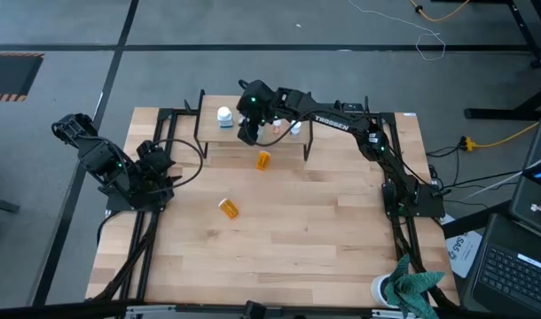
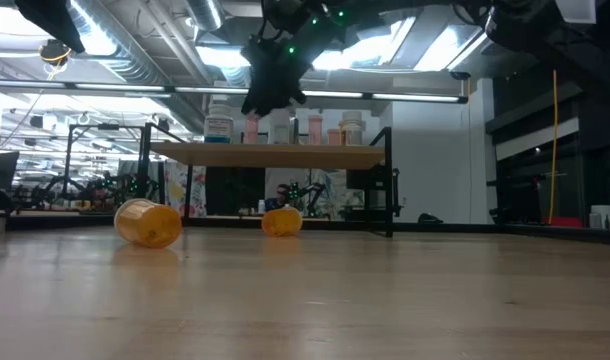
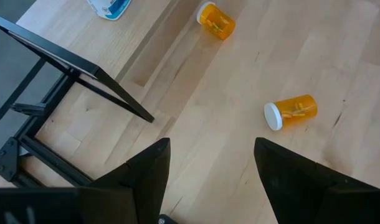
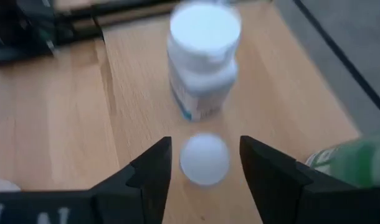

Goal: Pick and place medicine bottles onto shelf by color
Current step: Put the bottom orange pill bottle on the shelf

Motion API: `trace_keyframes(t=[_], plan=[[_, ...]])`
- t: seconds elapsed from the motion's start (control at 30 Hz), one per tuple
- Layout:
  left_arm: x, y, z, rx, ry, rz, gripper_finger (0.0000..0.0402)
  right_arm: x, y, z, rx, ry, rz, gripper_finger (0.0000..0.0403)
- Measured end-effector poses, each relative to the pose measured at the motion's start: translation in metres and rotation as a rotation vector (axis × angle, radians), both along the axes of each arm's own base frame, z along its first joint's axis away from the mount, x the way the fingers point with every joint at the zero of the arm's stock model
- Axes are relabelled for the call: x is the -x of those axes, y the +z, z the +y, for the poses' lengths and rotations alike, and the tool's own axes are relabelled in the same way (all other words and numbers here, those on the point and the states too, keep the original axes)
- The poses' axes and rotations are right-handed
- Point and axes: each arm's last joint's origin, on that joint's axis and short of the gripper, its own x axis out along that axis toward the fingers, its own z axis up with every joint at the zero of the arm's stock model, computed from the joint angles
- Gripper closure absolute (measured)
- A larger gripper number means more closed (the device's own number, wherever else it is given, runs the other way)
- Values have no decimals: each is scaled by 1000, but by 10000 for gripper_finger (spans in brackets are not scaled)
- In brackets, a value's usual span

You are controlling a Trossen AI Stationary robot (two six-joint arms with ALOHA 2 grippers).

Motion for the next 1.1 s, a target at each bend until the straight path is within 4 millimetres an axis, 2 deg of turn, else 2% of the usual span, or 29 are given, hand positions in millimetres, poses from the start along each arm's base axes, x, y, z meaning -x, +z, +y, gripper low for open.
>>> trace_keyframes(t=[0.1, 0.27, 0.4, 0.5, 0.57, 0.67, 0.73, 0.87, 0.97, 1.1], plan=[[0, 0, 0, 0, 0, 0, 174, 4, 13, 3, 14, 4, -36, 209], [0, 0, 0, 0, 0, 0, 174, 22, 53, 21, 31, 25, -91, 208], [0, 0, 0, 1, 0, -1, 174, 43, 76, 56, 1, 88, -28, 208], [0, 0, 0, 8, 7, -5, 174, 57, 77, 90, -36, 158, 117, 208], [0, 0, 0, 27, 24, -15, 174, 59, 72, 113, -52, 210, 191, 208], [-3, 0, -3, 49, 40, -24, 174, 48, 54, 147, -54, 296, 218, 208], [-5, -1, -4, 51, 37, -13, 174, 35, 32, 170, -61, 357, 189, 208], [-6, -2, -6, 46, 15, 9, 174, 9, -17, 213, -44, 404, 0, 208], [-6, -2, -6, 30, 5, 12, 174, -2, -47, 234, -25, 391, -197, 208], [-6, -2, -6, 26, 4, 13, 174, 3, -82, 252, 26, 372, -330, 208]])
